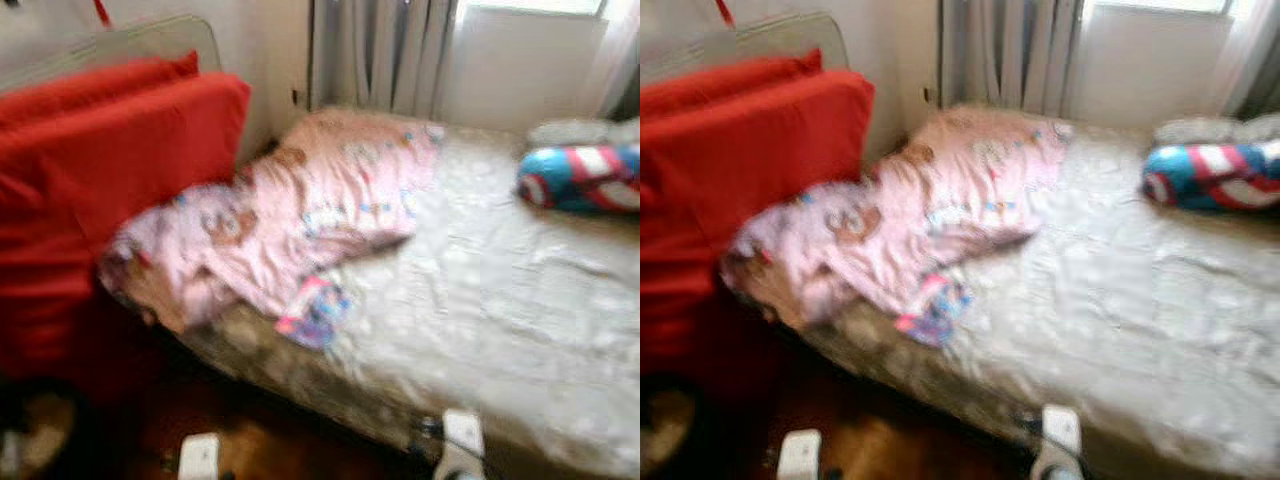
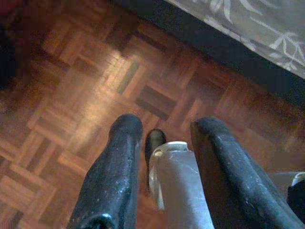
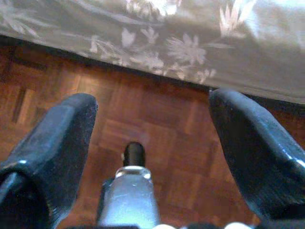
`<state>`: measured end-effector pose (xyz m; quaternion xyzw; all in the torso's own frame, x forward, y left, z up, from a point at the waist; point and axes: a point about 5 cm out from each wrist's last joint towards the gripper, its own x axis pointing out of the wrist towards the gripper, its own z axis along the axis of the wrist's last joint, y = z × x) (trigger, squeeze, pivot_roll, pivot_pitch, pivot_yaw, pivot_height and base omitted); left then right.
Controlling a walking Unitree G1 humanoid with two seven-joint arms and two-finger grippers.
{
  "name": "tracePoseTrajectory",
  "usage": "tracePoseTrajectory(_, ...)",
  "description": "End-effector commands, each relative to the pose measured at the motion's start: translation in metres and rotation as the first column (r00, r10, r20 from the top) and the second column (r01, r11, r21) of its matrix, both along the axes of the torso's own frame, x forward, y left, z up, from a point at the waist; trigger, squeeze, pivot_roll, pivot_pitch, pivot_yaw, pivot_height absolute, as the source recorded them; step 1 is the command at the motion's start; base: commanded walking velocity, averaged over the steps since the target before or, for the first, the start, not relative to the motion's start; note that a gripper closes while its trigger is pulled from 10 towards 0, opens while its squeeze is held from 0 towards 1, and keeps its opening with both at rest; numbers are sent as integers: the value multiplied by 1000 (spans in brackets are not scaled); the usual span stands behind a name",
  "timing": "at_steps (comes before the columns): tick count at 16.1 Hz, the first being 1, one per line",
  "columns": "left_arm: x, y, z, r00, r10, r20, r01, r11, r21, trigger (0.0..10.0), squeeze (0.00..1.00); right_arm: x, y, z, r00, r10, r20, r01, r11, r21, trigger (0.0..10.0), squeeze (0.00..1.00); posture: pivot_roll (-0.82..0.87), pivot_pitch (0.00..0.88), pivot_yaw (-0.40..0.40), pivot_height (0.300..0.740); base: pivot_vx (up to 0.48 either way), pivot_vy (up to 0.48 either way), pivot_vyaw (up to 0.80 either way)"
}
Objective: Clean up the room
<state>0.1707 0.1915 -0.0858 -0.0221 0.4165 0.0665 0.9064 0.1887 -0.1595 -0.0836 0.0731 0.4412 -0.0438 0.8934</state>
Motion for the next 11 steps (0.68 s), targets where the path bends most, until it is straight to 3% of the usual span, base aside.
tracePoseTrajectory(1, -1, -1, -1, 1000, 6, -8, -6, 1000, -3, 10000, 0, 2, -1, 1, 1000, -3, 7, 3, 1000, 1, 10000, 0, 21, 27, -18, 740, 0, -262, 0)
tracePoseTrajectory(11, -1, -1, -1, 1000, 1, -6, -1, 1000, -9, 10000, 0, 3, -1, 1, 1000, -1, 2, 1, 1000, -2, 10000, 0, 20, 30, -16, 740, 0, -258, 0)
